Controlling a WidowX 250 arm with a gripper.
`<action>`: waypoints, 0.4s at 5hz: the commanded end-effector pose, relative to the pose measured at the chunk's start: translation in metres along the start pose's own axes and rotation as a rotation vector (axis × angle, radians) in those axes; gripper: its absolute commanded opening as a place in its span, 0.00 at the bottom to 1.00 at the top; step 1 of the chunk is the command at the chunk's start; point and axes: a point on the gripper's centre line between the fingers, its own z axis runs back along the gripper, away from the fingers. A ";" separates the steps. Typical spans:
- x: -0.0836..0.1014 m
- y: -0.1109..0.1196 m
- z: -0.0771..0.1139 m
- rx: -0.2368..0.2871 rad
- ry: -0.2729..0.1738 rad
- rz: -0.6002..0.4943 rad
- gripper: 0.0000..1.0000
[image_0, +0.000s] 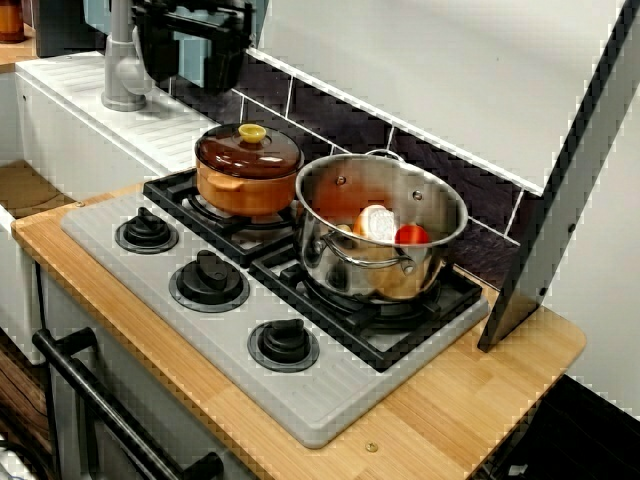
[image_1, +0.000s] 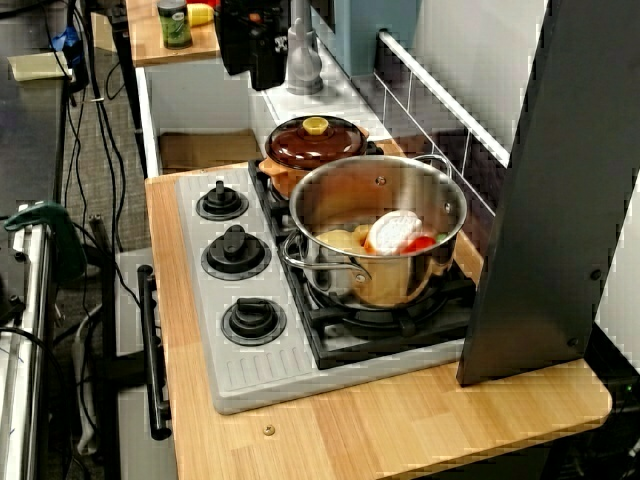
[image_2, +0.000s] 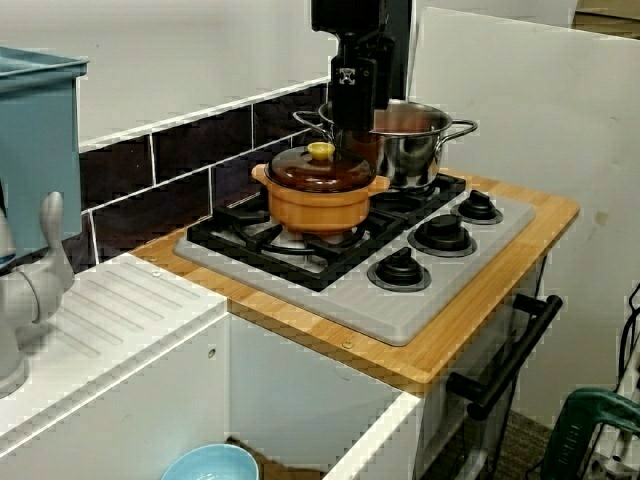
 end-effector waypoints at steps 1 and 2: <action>0.007 -0.006 0.005 0.026 -0.026 -0.026 1.00; 0.010 -0.008 0.004 0.061 -0.002 -0.051 1.00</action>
